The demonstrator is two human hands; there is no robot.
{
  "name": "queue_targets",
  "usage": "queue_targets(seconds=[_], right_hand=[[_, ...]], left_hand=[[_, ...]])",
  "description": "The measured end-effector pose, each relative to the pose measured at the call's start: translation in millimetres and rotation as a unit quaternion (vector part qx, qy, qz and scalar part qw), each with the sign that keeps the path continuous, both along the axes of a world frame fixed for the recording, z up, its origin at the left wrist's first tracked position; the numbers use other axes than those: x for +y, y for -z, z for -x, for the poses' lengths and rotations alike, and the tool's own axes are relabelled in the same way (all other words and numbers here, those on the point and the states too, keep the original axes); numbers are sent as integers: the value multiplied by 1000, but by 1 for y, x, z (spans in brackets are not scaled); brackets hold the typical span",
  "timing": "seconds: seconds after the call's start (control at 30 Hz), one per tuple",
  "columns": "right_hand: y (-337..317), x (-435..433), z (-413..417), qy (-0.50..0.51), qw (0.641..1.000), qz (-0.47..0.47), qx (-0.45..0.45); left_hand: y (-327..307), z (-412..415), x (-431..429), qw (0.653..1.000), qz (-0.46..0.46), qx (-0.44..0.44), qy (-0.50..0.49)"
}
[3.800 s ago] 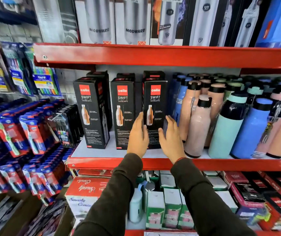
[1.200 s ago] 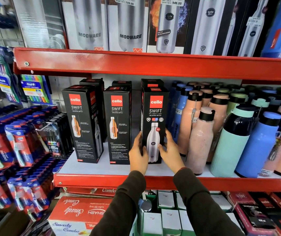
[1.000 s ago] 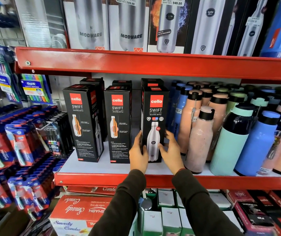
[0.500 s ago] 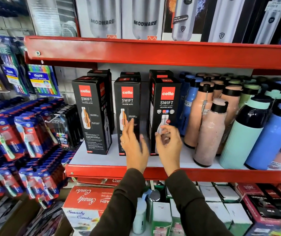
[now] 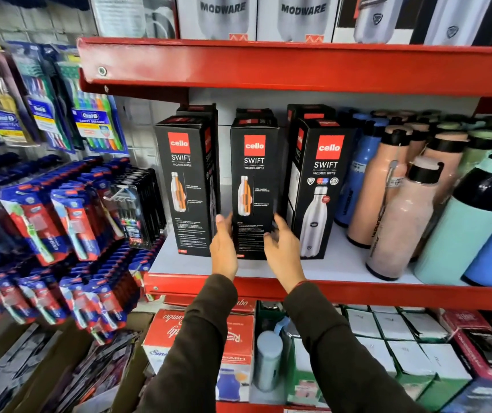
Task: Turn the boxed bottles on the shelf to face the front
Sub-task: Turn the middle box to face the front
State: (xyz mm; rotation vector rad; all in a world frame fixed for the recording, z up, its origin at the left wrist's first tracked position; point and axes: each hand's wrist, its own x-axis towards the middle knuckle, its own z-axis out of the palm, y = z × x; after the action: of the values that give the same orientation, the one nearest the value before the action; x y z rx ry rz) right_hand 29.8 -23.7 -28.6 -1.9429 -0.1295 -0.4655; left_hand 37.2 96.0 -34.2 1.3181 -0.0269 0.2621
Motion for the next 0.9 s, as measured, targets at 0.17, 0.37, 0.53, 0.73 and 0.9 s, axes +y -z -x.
queue_targets(seconds=[0.17, 0.37, 0.53, 0.73, 0.9], right_hand=[[-4, 0, 5, -4, 1000, -2, -13], [-18, 5, 8, 42, 999, -10, -29], [-21, 3, 7, 48, 999, -21, -13], [-24, -1, 7, 20, 999, -48, -5], [-28, -1, 6, -52, 998, -27, -3]], left_hand=[[-1, 2, 6, 998, 46, -6, -32], [1, 17, 5, 993, 64, -59, -81], [5, 21, 8, 988, 22, -106, -109], [1, 1, 12, 981, -99, -110, -123], [9, -11, 17, 980, -155, -69, -101]])
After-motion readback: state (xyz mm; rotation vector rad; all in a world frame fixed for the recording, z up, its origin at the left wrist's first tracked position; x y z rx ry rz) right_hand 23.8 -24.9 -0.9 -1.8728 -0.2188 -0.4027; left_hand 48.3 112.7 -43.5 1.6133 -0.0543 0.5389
